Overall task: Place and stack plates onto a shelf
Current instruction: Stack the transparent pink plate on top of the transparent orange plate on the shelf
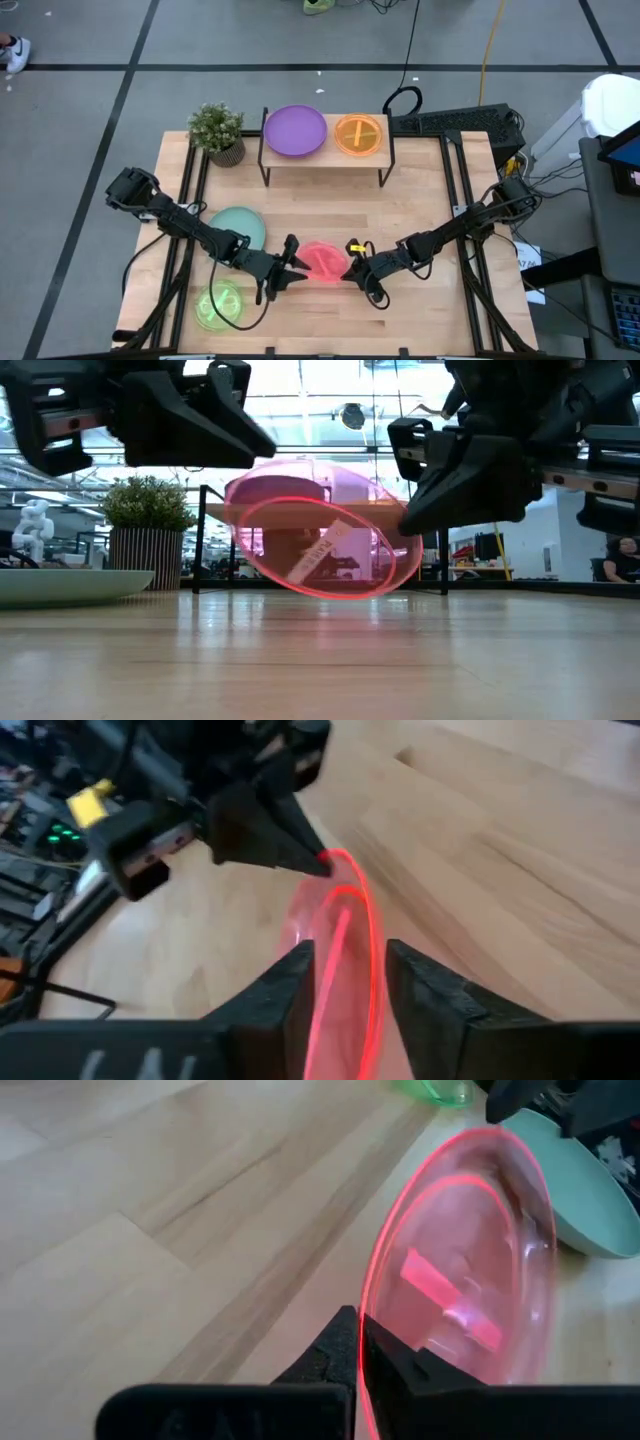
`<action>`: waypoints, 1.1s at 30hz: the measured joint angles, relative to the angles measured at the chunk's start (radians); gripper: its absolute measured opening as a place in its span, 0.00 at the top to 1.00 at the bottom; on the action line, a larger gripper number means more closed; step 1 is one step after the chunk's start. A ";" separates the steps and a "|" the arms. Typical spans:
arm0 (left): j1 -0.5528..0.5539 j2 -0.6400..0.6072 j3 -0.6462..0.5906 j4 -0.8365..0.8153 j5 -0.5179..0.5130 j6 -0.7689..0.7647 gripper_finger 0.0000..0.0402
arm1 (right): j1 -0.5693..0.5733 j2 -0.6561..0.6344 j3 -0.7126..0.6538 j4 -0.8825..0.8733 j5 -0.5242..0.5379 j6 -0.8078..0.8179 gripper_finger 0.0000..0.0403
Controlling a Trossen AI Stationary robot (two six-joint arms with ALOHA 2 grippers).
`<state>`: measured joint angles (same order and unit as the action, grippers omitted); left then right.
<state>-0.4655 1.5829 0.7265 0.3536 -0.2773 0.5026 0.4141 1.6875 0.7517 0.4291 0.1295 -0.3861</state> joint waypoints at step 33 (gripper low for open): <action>-0.079 -0.044 0.001 0.065 -0.652 -0.343 0.30 | 0.020 -0.001 0.266 -0.654 0.369 0.065 1.00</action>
<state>-0.5442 1.5388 0.7277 0.4189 -0.9295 0.1600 0.4339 1.6867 1.0172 -0.2252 0.4981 -0.3213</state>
